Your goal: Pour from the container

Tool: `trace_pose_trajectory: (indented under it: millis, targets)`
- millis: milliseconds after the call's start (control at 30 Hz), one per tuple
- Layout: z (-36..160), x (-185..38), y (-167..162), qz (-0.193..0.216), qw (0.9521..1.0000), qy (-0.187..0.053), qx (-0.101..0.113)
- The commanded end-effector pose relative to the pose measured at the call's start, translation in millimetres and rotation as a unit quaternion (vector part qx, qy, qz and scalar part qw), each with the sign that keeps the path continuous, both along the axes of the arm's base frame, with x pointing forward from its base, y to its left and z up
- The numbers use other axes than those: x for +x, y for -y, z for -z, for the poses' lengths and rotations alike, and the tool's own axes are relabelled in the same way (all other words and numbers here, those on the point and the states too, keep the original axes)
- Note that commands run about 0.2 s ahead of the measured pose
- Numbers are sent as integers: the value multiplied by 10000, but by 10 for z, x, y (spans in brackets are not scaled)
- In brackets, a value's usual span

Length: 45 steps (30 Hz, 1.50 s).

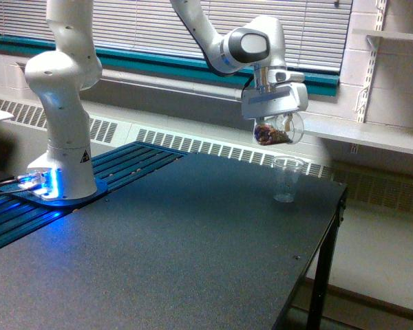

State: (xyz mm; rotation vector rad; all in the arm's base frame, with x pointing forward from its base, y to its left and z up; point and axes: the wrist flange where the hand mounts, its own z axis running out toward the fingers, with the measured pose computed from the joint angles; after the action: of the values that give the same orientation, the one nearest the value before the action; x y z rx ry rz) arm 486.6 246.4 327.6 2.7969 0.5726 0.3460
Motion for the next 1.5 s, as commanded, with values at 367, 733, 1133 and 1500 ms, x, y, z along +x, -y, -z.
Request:
trace_pose_trajectory:
  millis: [367,733,1133,1500]
  targets:
    - [22,20,-227,-35,9994,37,-353]
    - [18,9,-283,-186,9975,24,-677]
    - [-20,0,-298,-181,9951,8,-970]
    - [-55,7,-322,-245,9930,-46,-1156]
